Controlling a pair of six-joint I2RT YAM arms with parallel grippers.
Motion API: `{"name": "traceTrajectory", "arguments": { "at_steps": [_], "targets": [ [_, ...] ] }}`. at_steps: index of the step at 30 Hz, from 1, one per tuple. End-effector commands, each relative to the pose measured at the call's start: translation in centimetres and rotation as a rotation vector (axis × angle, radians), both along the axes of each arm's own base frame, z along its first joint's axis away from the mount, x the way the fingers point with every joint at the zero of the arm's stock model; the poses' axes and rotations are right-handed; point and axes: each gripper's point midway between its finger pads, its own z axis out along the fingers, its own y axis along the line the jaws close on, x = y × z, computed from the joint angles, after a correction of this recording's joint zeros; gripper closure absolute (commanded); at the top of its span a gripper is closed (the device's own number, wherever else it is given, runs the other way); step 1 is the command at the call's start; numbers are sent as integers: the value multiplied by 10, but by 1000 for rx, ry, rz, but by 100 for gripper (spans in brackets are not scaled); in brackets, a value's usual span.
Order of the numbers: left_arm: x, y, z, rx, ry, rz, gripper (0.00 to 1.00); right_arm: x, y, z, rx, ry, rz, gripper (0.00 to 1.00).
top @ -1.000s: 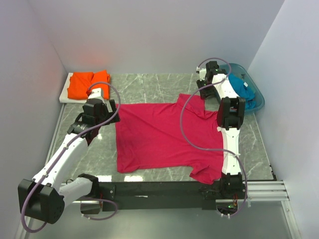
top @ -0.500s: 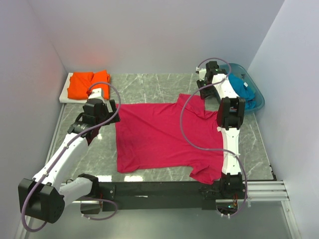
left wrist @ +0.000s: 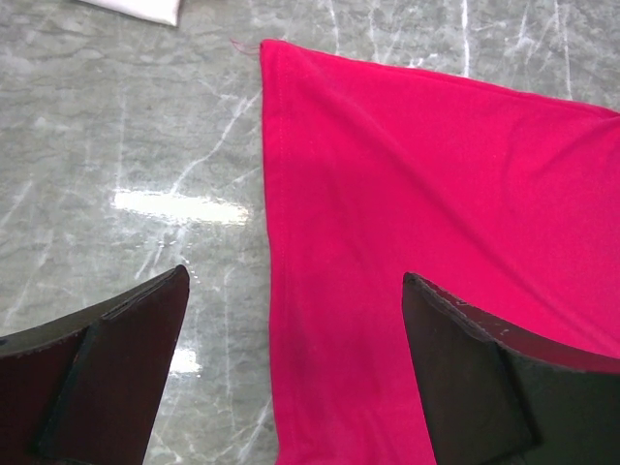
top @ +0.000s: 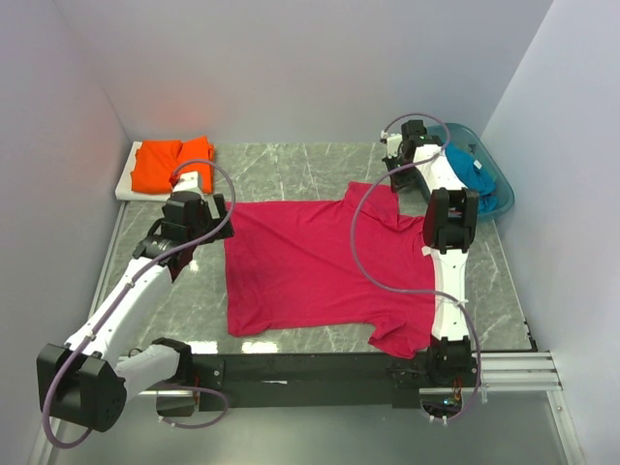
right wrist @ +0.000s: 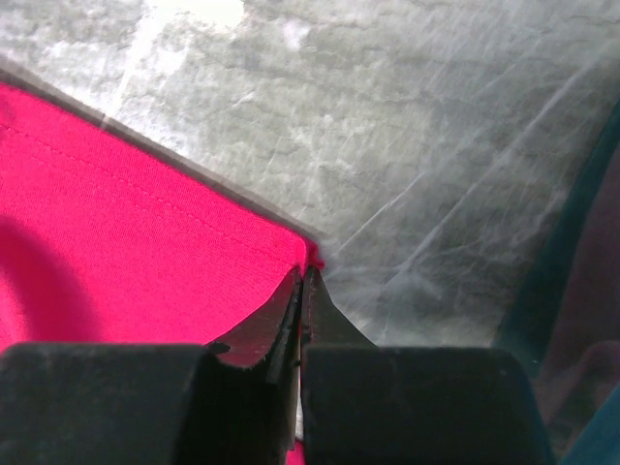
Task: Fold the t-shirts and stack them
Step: Flatten the tshirt out
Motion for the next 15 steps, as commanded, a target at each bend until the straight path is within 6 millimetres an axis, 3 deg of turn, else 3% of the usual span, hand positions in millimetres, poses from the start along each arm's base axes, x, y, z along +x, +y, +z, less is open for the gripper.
{"name": "traceTrajectory", "arguments": {
  "at_steps": [1,5,7,8,9,11,12,14,15],
  "targets": [
    [9,-8,4,-55,-22,-15,3,3,4,27,44,-64,24,100],
    [25,-16,-4,-165,24,-46,12,7,12,59,85,-146,43,100],
    [35,-18,-21,-202,94,-56,19,4,16,65,110,-156,56,100],
    [44,-20,-17,-214,91,-61,20,3,19,74,119,-172,62,100],
    [50,-21,-33,-222,138,-54,21,2,20,76,126,-174,65,100],
    [68,-22,-33,-230,144,-53,27,1,23,83,140,-179,74,100],
    [75,-23,-52,-225,198,-46,30,0,24,84,145,-178,78,100],
    [96,-20,-54,-205,201,-29,32,-2,27,87,159,-179,86,100],
    [102,-19,-76,-191,254,-25,34,-2,27,89,163,-181,87,100]
  ]
}}
